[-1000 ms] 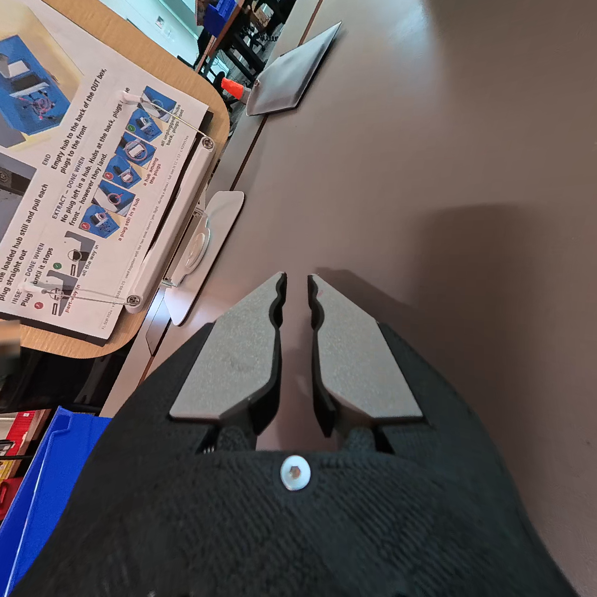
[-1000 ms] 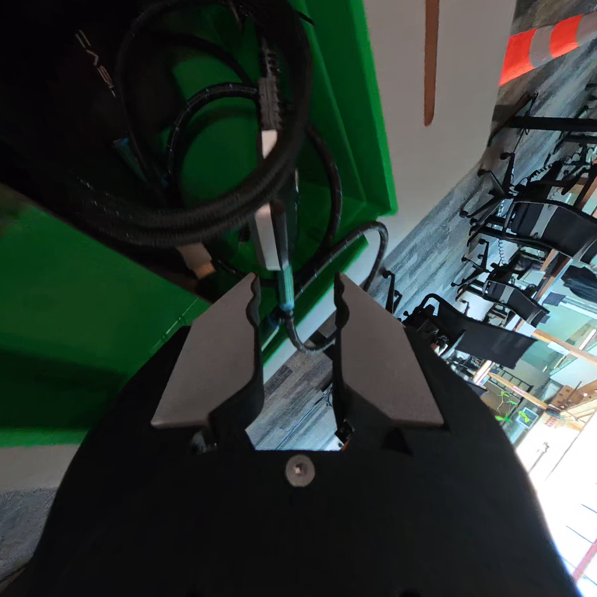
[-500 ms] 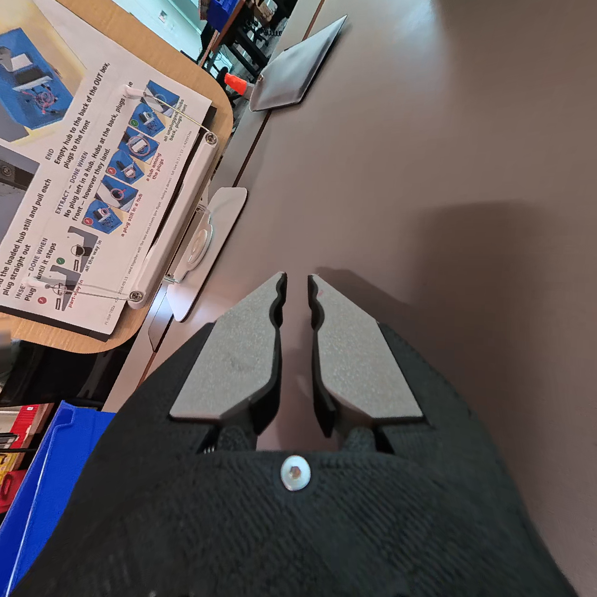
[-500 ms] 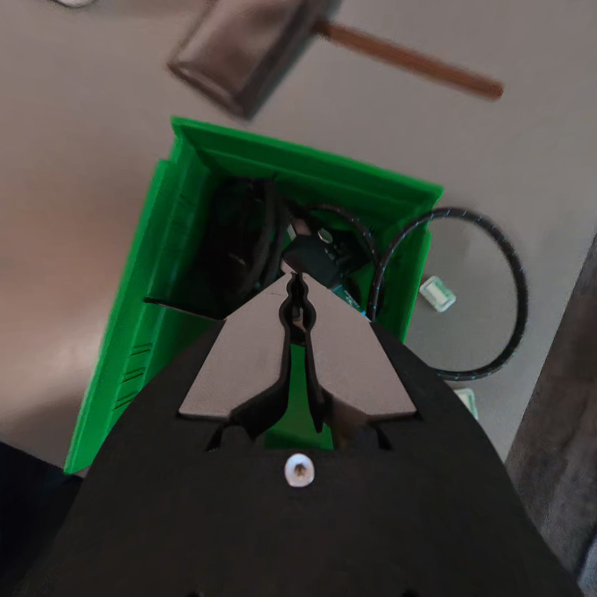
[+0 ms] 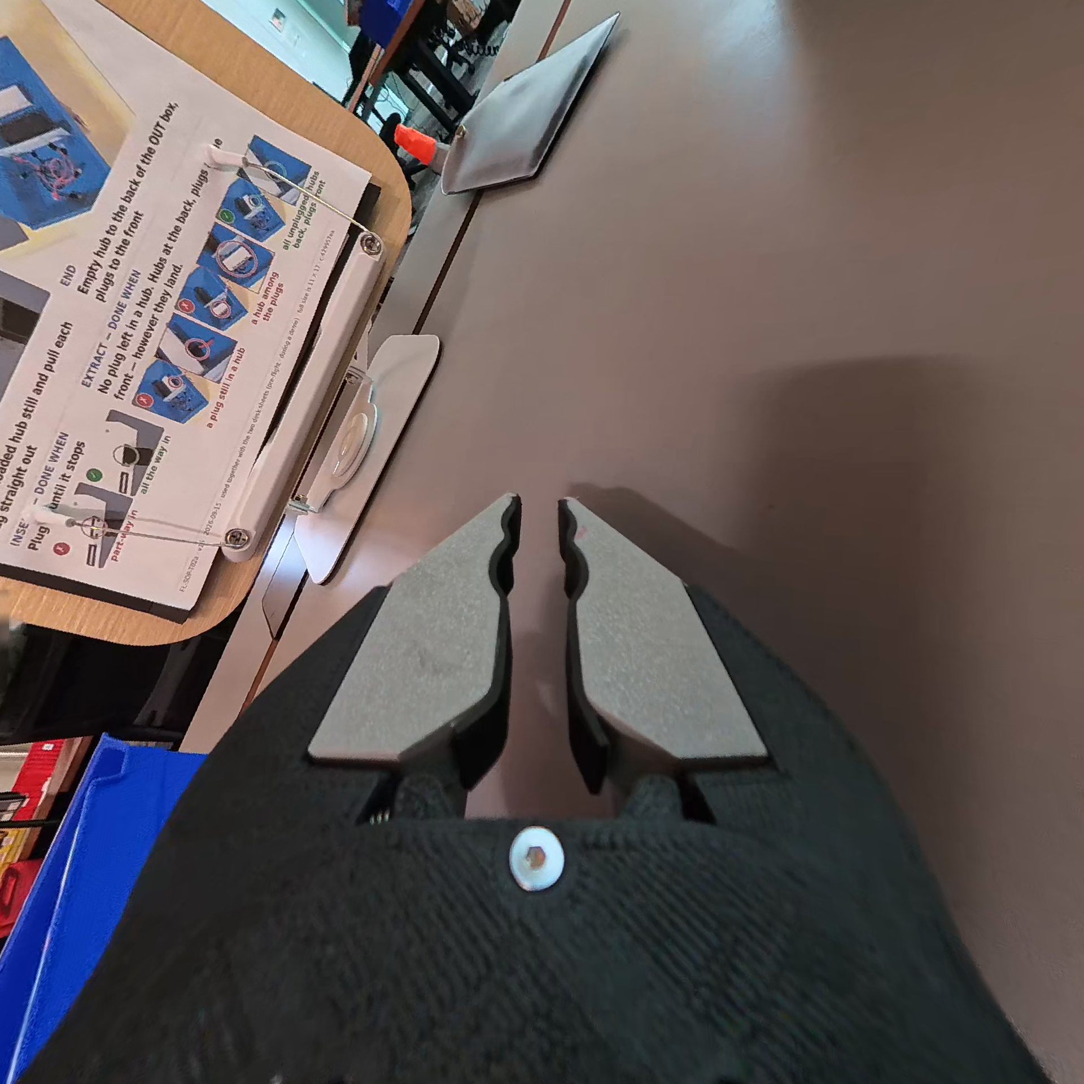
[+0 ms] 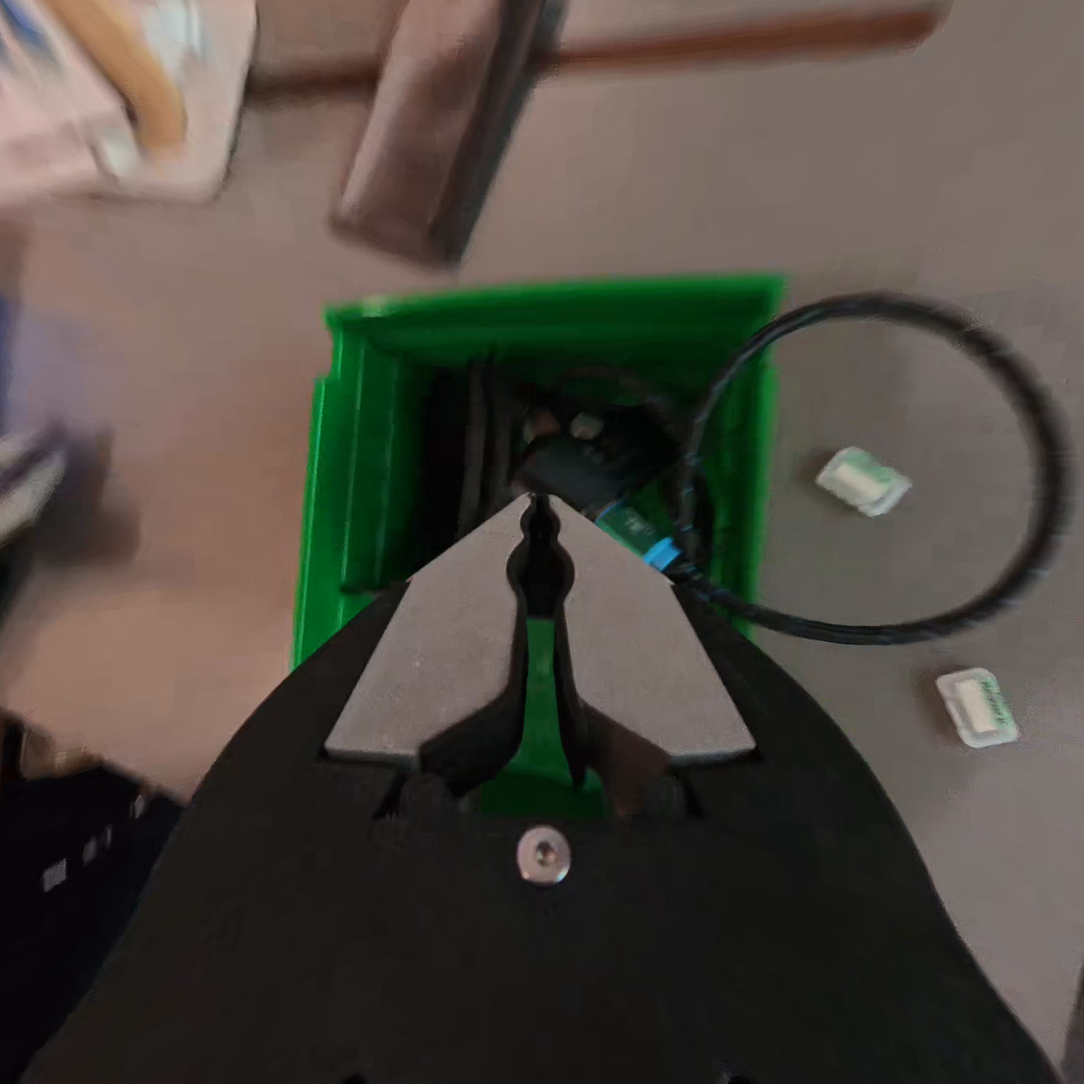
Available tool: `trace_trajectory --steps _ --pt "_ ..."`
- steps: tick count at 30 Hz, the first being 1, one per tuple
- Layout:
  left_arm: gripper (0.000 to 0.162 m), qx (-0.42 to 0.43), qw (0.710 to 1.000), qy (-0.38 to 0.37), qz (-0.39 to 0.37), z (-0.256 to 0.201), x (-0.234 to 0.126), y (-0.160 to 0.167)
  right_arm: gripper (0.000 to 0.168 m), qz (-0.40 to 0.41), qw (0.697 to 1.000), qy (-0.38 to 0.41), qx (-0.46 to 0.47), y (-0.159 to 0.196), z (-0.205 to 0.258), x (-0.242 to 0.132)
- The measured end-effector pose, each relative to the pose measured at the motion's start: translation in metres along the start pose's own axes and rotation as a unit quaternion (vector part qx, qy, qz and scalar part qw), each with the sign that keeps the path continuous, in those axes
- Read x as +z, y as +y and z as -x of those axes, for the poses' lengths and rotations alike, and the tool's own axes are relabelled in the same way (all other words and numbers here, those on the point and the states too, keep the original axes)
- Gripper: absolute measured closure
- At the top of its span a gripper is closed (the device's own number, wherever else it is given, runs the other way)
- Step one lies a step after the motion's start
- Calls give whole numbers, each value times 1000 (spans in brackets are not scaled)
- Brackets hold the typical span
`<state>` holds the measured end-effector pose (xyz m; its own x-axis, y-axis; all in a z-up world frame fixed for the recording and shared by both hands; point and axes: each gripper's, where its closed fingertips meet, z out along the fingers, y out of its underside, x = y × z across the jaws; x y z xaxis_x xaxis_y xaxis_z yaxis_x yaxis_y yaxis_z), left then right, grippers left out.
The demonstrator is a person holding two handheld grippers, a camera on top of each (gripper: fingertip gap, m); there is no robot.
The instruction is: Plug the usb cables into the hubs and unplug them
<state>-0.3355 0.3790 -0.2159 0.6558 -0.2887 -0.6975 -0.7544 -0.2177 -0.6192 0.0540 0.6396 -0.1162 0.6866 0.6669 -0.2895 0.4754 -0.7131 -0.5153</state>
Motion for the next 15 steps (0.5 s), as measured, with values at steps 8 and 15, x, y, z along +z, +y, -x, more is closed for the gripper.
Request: trace_trajectory --steps 8,15 --pt "152 4 1000 -6 1 0 0 0 168 53 997 55 29 17 -23 24" --pt "152 8 1000 -3 6 -1 2 1 168 157 982 104 -5 53 -39 40"
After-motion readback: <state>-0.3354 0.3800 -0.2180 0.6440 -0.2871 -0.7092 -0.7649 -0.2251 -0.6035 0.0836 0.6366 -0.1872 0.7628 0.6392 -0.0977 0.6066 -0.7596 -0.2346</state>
